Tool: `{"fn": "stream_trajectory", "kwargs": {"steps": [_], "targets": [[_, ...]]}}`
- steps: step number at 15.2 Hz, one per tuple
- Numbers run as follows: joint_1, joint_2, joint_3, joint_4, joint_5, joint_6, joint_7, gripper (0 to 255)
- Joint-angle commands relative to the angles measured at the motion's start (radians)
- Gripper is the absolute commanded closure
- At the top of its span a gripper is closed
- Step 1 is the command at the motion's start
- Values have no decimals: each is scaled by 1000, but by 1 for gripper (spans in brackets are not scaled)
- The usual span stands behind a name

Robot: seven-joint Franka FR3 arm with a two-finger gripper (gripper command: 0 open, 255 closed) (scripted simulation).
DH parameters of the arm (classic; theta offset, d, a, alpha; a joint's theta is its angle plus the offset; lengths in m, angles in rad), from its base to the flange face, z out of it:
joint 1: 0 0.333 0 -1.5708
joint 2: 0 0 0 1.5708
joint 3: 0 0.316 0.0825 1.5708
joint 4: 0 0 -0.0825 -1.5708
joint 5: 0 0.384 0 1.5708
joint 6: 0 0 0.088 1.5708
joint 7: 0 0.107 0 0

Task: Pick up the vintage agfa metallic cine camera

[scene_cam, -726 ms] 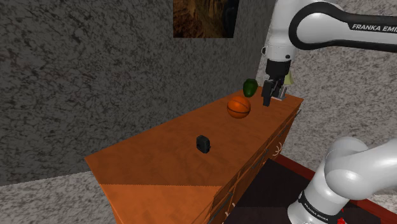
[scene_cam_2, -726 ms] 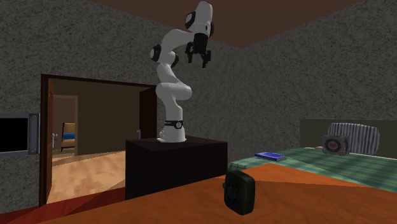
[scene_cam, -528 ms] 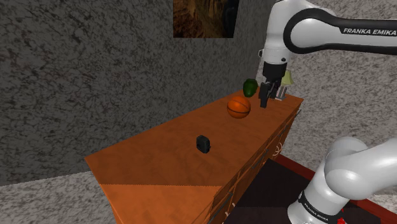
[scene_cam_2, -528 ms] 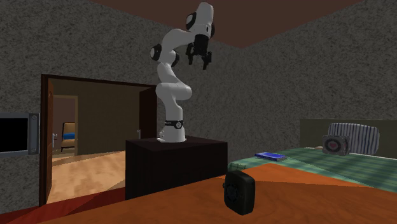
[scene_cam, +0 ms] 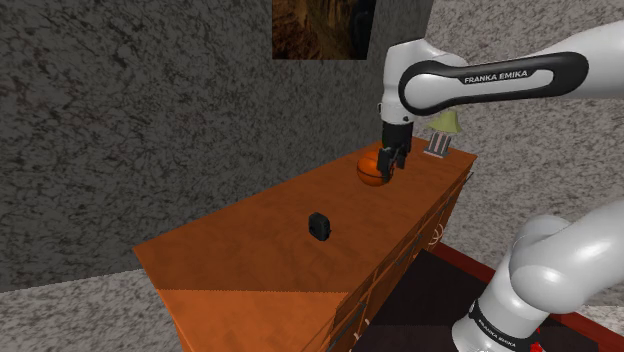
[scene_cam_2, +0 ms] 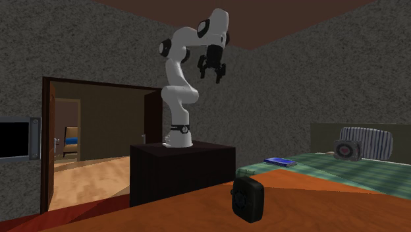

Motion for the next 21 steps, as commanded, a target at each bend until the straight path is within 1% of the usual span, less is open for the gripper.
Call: {"fn": "stream_trajectory", "kwargs": {"steps": [1,6,11,16,21], "targets": [[-5,73,-8,1,-7,66,-2,0],[-16,250,-21,35,-21,194,-2,0],[-25,438,-32,102,-31,300,-3,0],[-34,632,-40,200,-37,381,-5,0],[-43,828,-47,330,-38,432,-11,0]]}}
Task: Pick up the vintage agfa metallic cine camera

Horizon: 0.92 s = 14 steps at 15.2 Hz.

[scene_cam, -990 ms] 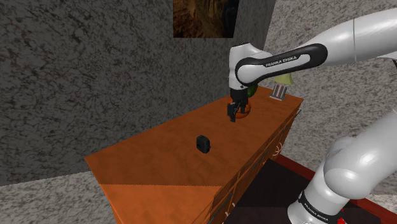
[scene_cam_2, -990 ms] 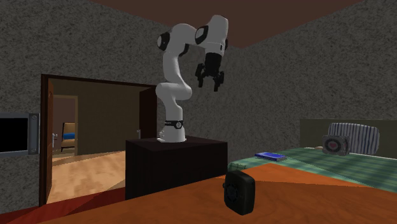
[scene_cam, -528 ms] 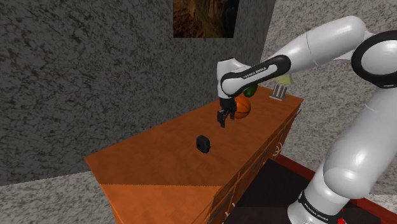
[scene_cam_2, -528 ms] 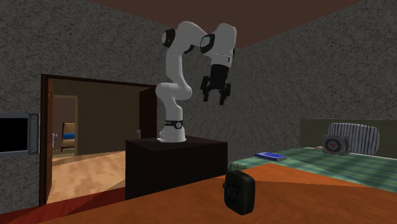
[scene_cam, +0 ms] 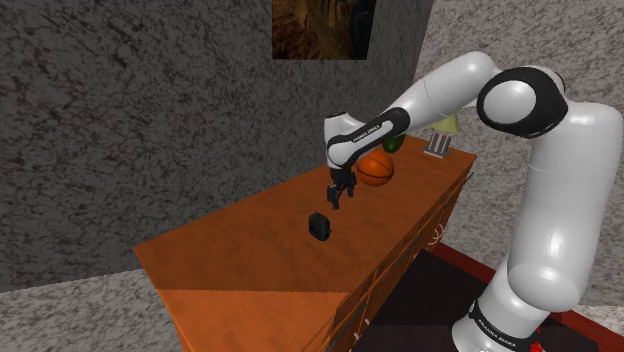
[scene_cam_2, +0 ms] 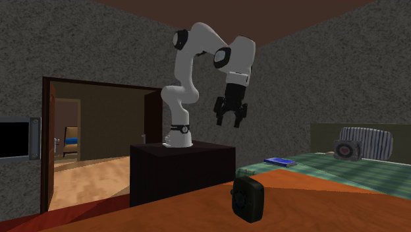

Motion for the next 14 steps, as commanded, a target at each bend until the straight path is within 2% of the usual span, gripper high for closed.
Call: {"fn": "stream_trajectory", "kwargs": {"steps": [1,8,14], "targets": [[-5,82,-3,57,0,19,-4,0],[-18,365,-7,306,6,32,-18,0],[-31,613,-7,577,15,-7,-34,0]]}}
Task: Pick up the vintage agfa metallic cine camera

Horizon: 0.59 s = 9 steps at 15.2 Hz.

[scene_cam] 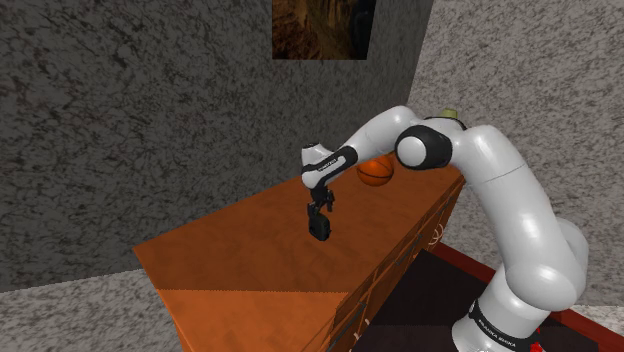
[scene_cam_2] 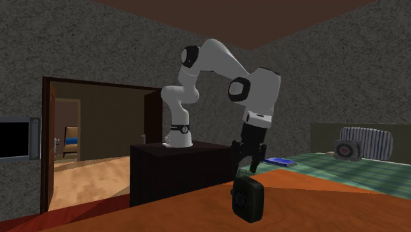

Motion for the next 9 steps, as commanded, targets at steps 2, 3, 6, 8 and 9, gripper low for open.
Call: {"fn": "stream_trajectory", "kwargs": {"steps": [2,3,6,8,9], "targets": [[-4,54,-1,46,1,6,-2,0],[-4,65,-1,50,0,13,-1,0],[-4,97,-1,64,0,31,1,0],[-4,114,-2,72,0,40,3,0],[-4,115,-2,72,0,40,3,0]]}}
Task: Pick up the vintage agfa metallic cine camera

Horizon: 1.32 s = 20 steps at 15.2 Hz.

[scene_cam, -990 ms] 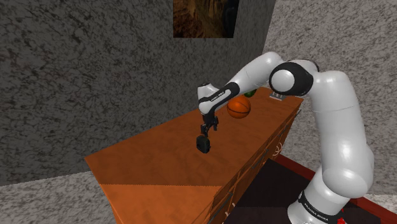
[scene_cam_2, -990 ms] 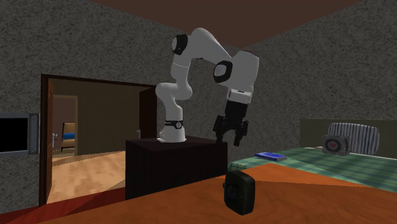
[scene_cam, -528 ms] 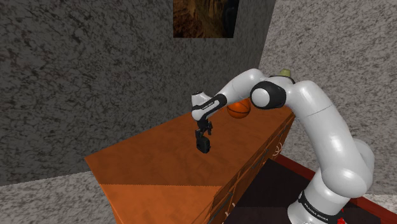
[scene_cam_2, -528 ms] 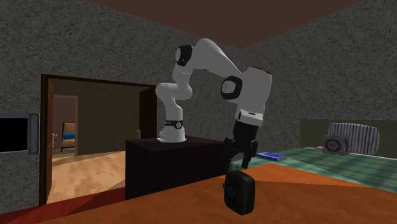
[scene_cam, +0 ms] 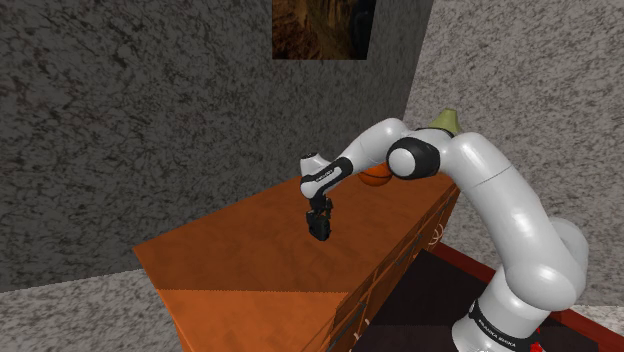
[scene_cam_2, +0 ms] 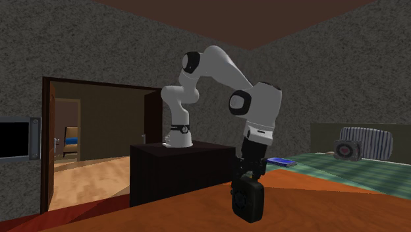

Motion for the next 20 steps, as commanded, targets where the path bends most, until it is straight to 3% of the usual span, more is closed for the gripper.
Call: {"fn": "stream_trajectory", "kwargs": {"steps": [1,9,20], "targets": [[0,4,0,0,0,4,1,255],[1,10,0,12,0,-1,1,255],[1,-102,1,-39,2,-61,-10,255]]}}
